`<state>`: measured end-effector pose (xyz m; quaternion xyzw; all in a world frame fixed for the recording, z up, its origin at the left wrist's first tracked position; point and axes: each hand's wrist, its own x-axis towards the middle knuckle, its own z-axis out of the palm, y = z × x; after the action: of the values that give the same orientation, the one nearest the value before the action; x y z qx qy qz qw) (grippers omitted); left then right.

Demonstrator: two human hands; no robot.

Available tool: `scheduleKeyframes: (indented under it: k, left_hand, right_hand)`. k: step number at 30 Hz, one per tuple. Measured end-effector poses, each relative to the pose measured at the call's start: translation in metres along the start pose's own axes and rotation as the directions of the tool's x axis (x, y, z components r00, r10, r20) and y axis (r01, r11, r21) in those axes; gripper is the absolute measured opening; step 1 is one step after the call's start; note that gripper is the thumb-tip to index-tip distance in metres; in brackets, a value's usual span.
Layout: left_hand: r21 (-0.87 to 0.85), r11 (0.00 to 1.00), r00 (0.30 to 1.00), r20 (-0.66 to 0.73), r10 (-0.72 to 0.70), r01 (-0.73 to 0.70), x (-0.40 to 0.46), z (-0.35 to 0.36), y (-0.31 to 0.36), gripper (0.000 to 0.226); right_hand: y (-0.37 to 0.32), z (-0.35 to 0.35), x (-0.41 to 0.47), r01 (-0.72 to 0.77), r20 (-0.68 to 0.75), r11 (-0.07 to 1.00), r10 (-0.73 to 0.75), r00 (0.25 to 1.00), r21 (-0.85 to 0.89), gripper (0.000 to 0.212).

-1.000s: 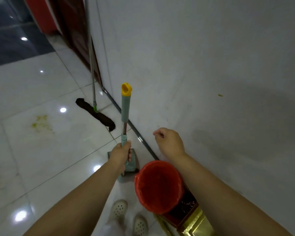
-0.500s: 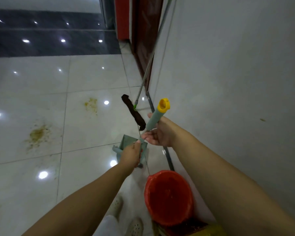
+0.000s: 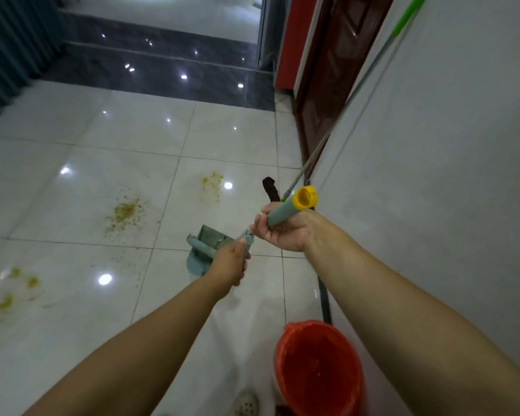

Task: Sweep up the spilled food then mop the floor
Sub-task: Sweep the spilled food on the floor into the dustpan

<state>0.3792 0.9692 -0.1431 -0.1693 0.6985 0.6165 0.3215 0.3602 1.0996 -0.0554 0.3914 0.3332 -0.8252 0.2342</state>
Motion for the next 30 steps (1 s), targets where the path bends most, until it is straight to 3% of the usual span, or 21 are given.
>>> scheduleKeyframes:
  k: [10,15,18,23,27,30]
  left_hand:
    - [-0.130,0.991,0.988,-0.153,-0.006,-0.014,-0.011,-0.113,-0.003,0.040]
    - [-0.263,0.964,0.980,-0.187,-0.075,0.023,-0.027,-0.165,-0.007,0.040]
    - [-0.265,0.963,0.976,-0.218,-0.015,-0.044,-0.035,-0.198,-0.018,0.041]
    - [-0.188,0.975,0.931,-0.363,0.045,-0.120,-0.045,-0.256,-0.043,0.048]
    - [-0.220,0.966,0.893,-0.450,0.025,-0.137,-0.062,-0.307,-0.069,0.049]
    - [-0.231,0.958,0.856,-0.516,0.026,-0.168,-0.077,-0.341,-0.085,0.048]
  right_hand:
    - [0.062,0.109,0.015,-0.055,0.088,0.990,0.067,0.994,-0.134,0.011]
    - [0.100,0.154,0.023,-0.069,0.109,0.980,0.090,0.990,-0.188,0.031]
    - [0.128,0.181,0.027,-0.066,0.132,0.969,0.099,0.986,-0.238,0.046]
    - [0.177,0.219,0.042,-0.043,0.224,0.971,0.097,0.970,-0.234,0.018]
    - [0.203,0.236,0.057,-0.106,0.189,0.955,0.162,0.968,-0.278,0.025]
    - [0.221,0.249,0.068,-0.141,0.124,0.927,0.195,0.973,-0.348,0.019]
